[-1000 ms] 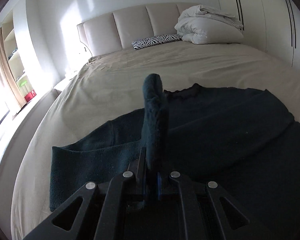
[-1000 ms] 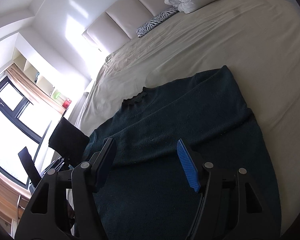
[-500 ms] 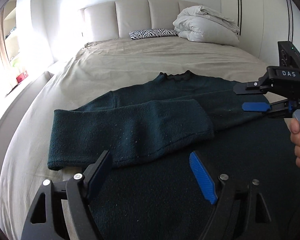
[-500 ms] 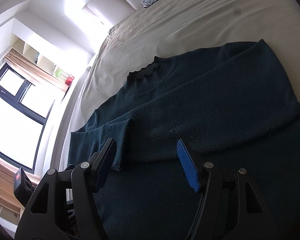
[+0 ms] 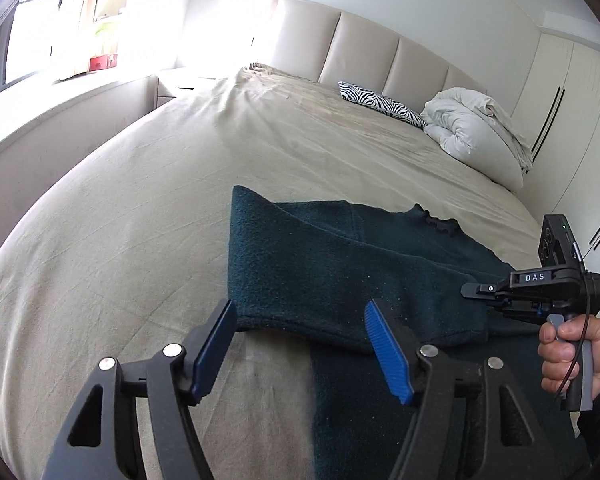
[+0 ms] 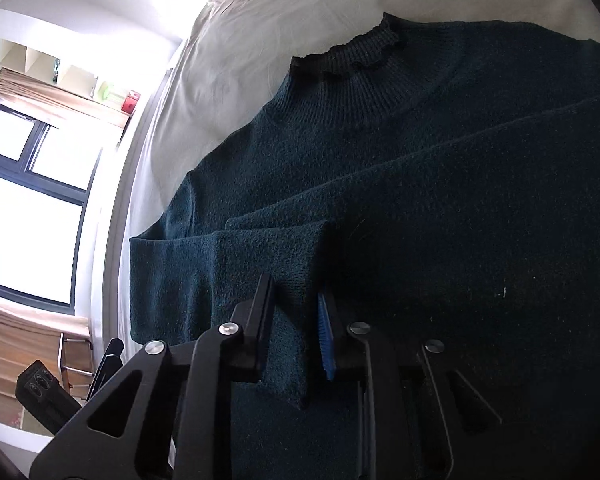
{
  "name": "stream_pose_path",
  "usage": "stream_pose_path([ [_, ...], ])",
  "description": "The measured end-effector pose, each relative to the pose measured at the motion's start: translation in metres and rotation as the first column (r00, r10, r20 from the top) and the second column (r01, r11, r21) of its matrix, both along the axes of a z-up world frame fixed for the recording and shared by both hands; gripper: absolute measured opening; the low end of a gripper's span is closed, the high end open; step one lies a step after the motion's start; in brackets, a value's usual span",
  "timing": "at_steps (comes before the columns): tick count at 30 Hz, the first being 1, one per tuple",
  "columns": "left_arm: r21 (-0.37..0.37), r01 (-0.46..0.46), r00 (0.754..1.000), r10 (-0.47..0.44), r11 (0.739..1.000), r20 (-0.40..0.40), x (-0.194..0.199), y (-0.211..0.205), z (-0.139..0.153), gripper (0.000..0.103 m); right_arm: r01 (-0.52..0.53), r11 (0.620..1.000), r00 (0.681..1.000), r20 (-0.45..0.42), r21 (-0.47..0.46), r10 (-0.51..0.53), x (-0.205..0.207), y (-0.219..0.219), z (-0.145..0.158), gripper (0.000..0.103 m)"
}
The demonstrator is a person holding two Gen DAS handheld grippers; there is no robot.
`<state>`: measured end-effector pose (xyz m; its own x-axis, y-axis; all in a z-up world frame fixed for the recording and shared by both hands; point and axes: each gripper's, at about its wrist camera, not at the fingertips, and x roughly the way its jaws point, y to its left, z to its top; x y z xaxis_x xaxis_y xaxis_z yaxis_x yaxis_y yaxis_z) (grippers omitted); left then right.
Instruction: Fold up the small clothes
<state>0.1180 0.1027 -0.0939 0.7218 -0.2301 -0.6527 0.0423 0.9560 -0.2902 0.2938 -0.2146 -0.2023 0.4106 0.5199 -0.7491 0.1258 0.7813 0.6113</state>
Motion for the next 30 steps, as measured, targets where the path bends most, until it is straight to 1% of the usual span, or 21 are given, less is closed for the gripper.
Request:
stream_pose_path([
  [4,-0.073,-0.029,1.000,0.028,0.997,-0.008,0.007,0.015,0.001,0.066,-0.019,0.998,0.999,0.050,-0.053,0.022,-0.001,-0.001,0.018,0.007],
  [6,-0.082,-0.035,0.999,0.035,0.996,-0.007,0.011,0.019,0.003,0.066,-0.016,0.997,0.997,0.069,-0.078,0.021,-0.002,-0.011,0.029,0.007],
  [8,-0.099,-0.038,0.999,0.037,0.994,-0.008,0.017,0.021,0.004,0.066,-0.017,0.995,0.998,0.065,-0.100,0.023,-0.002,-0.023,0.036,0.007],
  [11,-0.108,-0.045,0.999,0.043,0.993,-0.020,0.031,0.023,0.005,0.066,-0.007,0.986,0.998,0.059,-0.166,0.017,-0.002,-0.043,0.041,0.007],
  [13,-0.118,-0.051,0.998,0.045,0.992,-0.049,0.046,0.023,0.003,0.066,0.012,0.982,0.999,0.052,-0.187,-0.002,-0.007,-0.067,0.042,0.007],
  [16,-0.138,-0.052,0.993,0.036,0.989,-0.116,0.071,0.019,-0.006,0.061,0.034,0.981,0.999,0.043,-0.191,-0.026,-0.005,-0.086,0.039,0.007],
  [17,-0.143,-0.058,0.990,0.038,0.988,-0.136,0.079,0.019,-0.010,0.059,0.037,0.980,0.999,0.044,-0.198,-0.029,-0.006,-0.089,0.040,0.007],
  [23,-0.126,-0.081,0.975,0.053,0.989,-0.214,0.122,0.012,-0.032,0.059,0.023,0.971,0.999,0.040,-0.239,-0.013,-0.003,-0.087,0.036,0.007],
  [26,-0.112,-0.082,0.972,0.054,0.990,-0.230,0.137,0.008,-0.038,0.059,0.026,0.969,0.999,0.038,-0.247,-0.017,-0.003,-0.091,0.028,0.007],
  [28,-0.094,-0.069,0.972,0.046,0.993,-0.230,0.142,0.002,-0.040,0.054,0.035,0.966,0.999,0.040,-0.255,-0.025,-0.008,-0.098,0.026,0.007],
  [30,-0.082,-0.054,0.971,0.033,0.995,-0.238,0.147,-0.004,-0.042,0.036,0.036,0.966,0.999,0.036,-0.257,-0.028,-0.009,-0.104,0.021,0.007],
])
